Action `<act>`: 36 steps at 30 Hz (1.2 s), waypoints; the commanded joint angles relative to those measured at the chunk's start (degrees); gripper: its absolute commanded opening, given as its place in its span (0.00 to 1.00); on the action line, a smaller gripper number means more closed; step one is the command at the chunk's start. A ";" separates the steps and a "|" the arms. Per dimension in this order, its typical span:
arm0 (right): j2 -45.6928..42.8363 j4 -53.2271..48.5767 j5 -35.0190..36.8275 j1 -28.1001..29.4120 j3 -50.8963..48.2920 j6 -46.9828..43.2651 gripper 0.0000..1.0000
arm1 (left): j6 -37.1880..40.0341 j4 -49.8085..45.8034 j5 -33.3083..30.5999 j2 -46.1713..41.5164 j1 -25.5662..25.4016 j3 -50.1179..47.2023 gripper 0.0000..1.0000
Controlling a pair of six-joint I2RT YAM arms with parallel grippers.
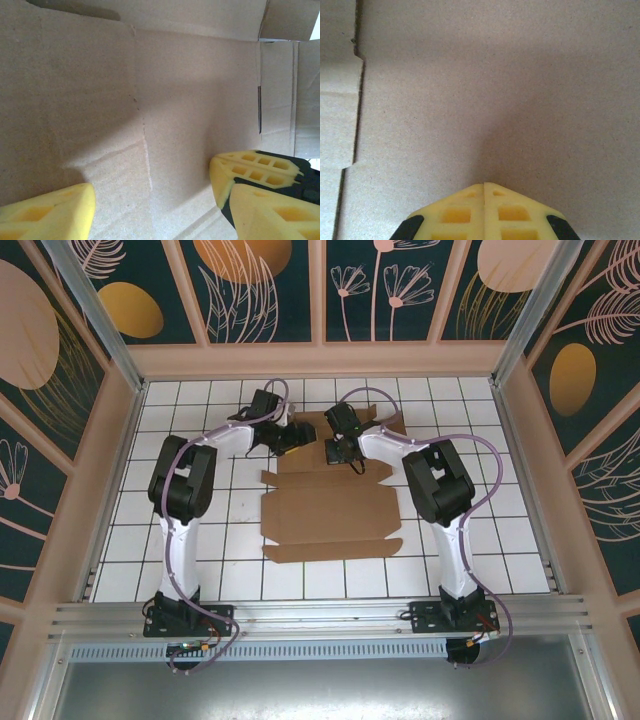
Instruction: Fold the paper box
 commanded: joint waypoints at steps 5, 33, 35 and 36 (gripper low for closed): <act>3.97 -5.69 -0.65 0.03 -1.40 -0.31 0.00 | 1.47 -4.01 -4.54 -5.78 2.05 -4.56 0.70; 3.36 -10.12 -10.99 -11.55 20.76 -3.41 0.28 | -4.86 -2.66 -10.60 -20.22 -15.65 -17.19 0.36; 6.96 -12.30 -10.82 -11.52 24.22 -4.22 0.21 | -6.08 -0.42 -9.52 -17.82 -15.63 -19.06 0.32; 8.26 -12.60 -11.33 -11.57 24.96 -4.50 0.18 | -6.15 -0.25 -9.78 -16.34 -15.69 -19.24 0.30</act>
